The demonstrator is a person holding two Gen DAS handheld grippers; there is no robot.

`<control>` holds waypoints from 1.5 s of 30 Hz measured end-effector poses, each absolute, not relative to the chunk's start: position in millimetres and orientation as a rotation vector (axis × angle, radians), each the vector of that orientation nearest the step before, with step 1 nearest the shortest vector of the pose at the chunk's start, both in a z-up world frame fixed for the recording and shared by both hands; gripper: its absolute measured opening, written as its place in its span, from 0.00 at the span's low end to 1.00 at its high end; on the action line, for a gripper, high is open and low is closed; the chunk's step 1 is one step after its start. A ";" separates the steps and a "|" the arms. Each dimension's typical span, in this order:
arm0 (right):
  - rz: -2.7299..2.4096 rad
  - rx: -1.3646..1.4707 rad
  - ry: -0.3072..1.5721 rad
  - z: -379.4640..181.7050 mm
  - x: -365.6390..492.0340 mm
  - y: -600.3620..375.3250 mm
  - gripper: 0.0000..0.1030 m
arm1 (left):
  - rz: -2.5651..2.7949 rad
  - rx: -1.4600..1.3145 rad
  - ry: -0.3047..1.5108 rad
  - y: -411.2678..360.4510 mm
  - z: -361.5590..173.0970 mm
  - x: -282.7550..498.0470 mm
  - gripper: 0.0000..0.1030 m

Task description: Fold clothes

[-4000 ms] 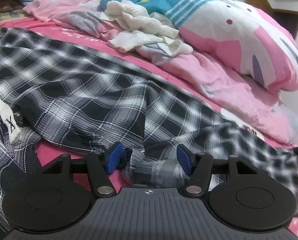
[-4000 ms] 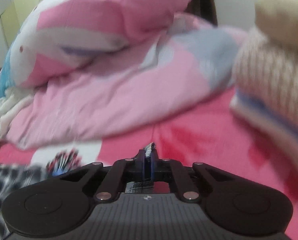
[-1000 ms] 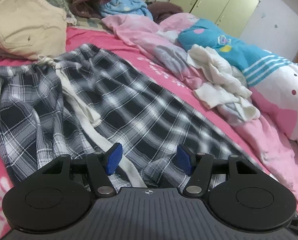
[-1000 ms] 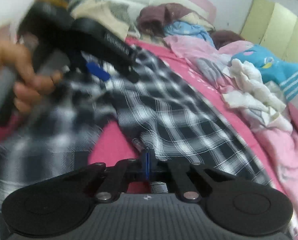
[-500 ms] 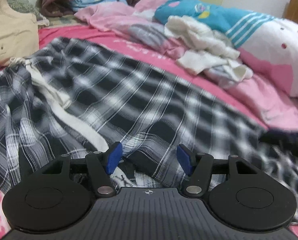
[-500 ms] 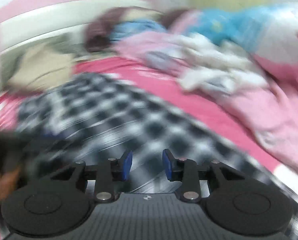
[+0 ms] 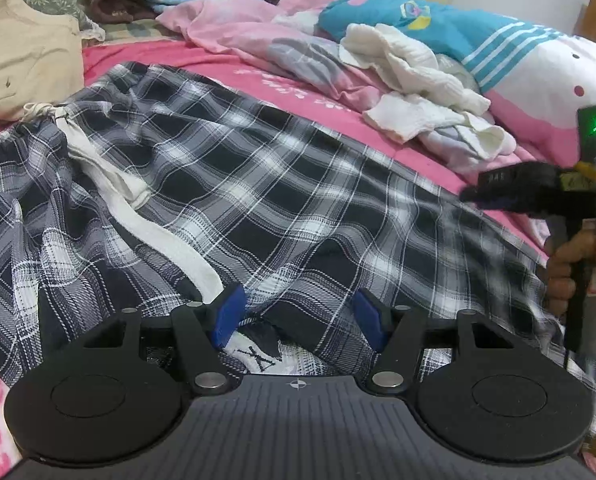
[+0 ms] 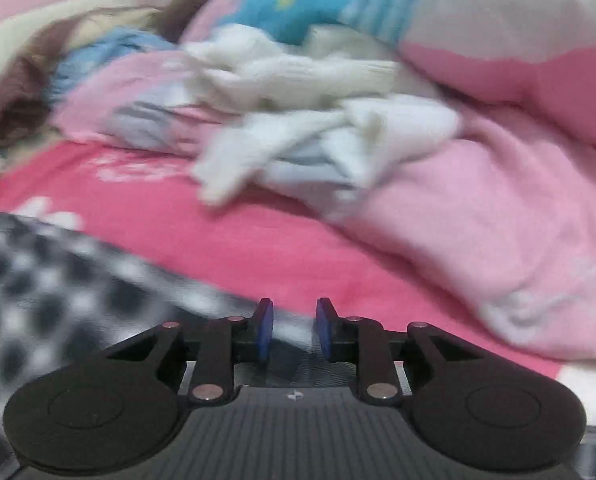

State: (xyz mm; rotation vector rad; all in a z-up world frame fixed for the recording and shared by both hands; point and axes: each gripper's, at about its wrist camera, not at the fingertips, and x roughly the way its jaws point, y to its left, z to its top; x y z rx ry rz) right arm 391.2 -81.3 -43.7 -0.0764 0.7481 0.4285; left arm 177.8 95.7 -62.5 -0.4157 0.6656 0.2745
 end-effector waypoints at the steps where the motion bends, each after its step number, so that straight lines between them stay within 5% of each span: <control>1: 0.483 -0.079 0.755 -42.4 386.4 -71.7 0.25 | 0.275 -0.423 0.666 96.7 -62.4 177.9 0.59; 7: 0.613 -0.017 0.855 -63.3 410.9 -6.8 0.25 | 0.275 -0.453 0.665 100.6 -62.2 178.5 0.59; 15: 0.504 0.136 0.766 -41.2 438.2 -10.5 0.25 | 0.277 -0.471 0.661 102.0 -61.2 176.9 0.59; 27: 0.788 -0.116 0.810 -61.7 439.7 123.5 0.24 | 0.325 -0.582 0.616 110.6 -61.8 167.6 0.59; 45: 0.822 -0.144 0.713 -55.4 437.7 187.0 0.24 | 0.292 -0.615 0.610 116.2 -61.8 159.0 0.58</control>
